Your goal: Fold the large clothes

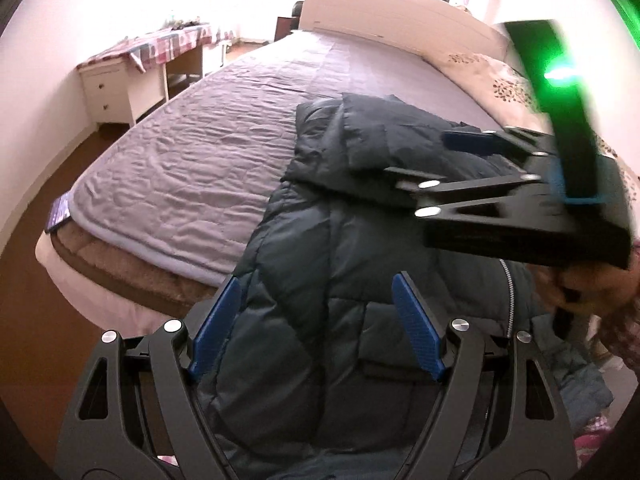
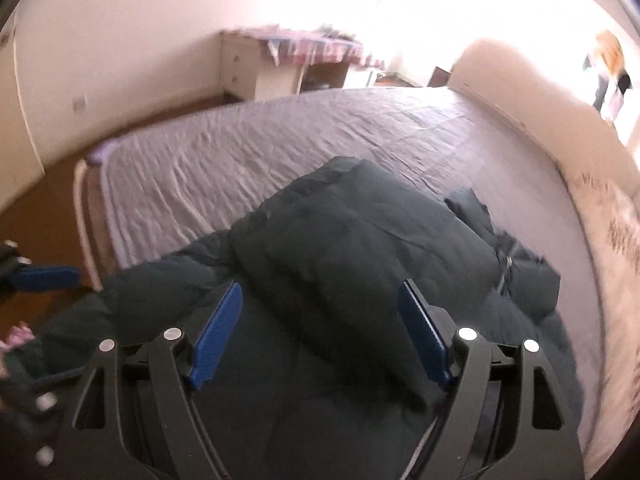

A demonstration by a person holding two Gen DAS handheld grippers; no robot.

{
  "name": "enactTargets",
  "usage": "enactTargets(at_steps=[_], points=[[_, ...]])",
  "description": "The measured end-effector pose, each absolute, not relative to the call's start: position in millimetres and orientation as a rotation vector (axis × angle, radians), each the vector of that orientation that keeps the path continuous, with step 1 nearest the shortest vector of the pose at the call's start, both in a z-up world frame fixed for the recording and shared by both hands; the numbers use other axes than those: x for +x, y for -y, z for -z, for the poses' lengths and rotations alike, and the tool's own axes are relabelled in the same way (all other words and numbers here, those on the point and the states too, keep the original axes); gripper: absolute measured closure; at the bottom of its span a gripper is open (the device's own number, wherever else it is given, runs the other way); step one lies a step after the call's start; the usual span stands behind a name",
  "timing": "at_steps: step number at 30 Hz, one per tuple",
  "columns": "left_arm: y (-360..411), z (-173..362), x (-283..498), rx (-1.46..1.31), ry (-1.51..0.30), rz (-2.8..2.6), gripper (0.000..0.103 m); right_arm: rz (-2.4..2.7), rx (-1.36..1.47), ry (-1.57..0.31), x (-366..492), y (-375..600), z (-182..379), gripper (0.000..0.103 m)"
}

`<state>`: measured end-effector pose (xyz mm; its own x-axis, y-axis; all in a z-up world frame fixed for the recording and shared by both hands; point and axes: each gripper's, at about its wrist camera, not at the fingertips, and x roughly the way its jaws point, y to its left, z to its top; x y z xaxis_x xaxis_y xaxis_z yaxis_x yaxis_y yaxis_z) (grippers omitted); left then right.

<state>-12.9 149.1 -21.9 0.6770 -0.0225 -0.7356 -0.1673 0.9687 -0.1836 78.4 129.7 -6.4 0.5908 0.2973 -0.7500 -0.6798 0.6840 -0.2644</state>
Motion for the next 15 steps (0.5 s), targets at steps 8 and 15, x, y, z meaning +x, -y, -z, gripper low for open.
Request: enactTargets(at_steps=[8, 15], points=[[-154, 23, -17, -0.269, -0.808, -0.074, 0.026, -0.557, -0.594, -0.821, 110, -135, 36, 0.087], [-148, 20, -17, -0.244, -0.808, -0.074, 0.026, -0.553, -0.301, -0.761, 104, -83, -12, 0.097]])
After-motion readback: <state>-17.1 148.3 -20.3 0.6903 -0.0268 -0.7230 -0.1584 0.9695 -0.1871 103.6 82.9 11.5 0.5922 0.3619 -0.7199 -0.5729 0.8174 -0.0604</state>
